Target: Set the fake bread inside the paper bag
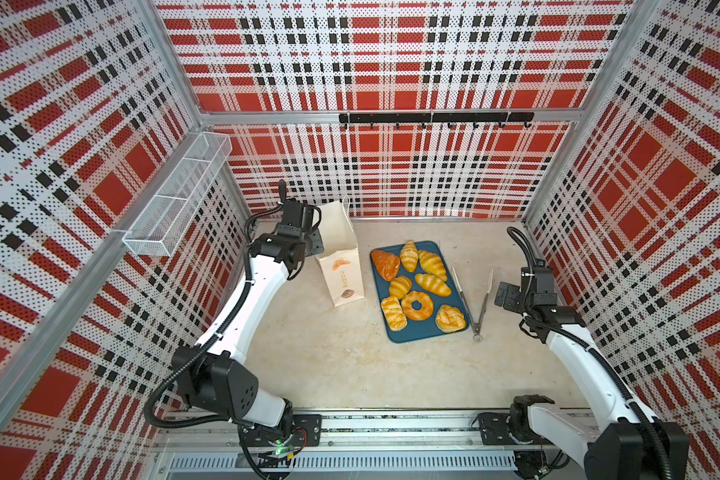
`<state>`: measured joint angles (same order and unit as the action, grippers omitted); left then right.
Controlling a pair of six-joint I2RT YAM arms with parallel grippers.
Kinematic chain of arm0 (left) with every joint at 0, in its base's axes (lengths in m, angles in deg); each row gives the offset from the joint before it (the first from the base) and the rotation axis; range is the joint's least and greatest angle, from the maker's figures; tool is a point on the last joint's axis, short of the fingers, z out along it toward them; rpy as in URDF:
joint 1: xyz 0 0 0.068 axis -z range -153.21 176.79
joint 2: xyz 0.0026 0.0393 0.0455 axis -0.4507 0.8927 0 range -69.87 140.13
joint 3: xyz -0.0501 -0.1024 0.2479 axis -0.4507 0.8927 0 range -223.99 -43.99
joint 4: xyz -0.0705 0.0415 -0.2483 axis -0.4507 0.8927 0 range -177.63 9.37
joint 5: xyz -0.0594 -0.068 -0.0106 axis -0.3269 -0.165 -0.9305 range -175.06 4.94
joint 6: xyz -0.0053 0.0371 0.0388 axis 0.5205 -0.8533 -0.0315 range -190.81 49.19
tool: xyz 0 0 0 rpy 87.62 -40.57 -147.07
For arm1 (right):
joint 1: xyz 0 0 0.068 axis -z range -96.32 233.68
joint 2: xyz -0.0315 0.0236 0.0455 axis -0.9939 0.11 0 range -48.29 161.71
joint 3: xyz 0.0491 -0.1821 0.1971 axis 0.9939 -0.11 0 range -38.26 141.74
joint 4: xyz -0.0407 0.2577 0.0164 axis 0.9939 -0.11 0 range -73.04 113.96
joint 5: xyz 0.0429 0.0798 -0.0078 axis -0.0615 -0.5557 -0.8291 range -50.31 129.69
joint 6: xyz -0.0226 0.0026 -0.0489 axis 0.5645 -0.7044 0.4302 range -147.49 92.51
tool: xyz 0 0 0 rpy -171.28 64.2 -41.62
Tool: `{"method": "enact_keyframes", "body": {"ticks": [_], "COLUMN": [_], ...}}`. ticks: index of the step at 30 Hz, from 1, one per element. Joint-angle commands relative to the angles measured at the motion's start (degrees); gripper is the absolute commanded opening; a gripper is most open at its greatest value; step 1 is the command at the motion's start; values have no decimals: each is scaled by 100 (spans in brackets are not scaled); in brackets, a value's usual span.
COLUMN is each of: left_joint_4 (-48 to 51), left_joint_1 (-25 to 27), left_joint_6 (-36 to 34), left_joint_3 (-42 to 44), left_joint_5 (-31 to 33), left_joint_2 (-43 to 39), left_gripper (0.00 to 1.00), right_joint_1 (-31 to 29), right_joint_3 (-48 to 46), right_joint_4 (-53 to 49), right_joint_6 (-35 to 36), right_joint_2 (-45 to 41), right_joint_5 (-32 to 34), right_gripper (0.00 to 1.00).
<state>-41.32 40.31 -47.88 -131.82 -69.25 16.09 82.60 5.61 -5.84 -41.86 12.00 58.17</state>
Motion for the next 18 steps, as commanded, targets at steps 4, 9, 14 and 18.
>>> {"method": "enact_keyframes", "body": {"ticks": [4, 9, 14, 18], "left_joint_4": [-51, -73, -75, -78], "left_joint_1": [-78, -88, -137, -151], "left_joint_6": [114, 145, 199, 179], "left_joint_3": [-217, -217, -173, -99], "left_joint_5": [-104, -135, -285, -304], "left_joint_2": [181, 170, 100, -24], "left_gripper": [32, 14, 6, 0], "right_joint_1": [20, 17, 16, 20], "right_joint_3": [-105, -118, -217, -292], "right_joint_4": [1, 7, 51, 88], "right_joint_6": [56, 57, 35, -23], "right_joint_2": [-101, -106, -53, -9], "right_joint_5": [162, 177, 141, 82], "right_gripper": [100, 100, 100, 100]}}
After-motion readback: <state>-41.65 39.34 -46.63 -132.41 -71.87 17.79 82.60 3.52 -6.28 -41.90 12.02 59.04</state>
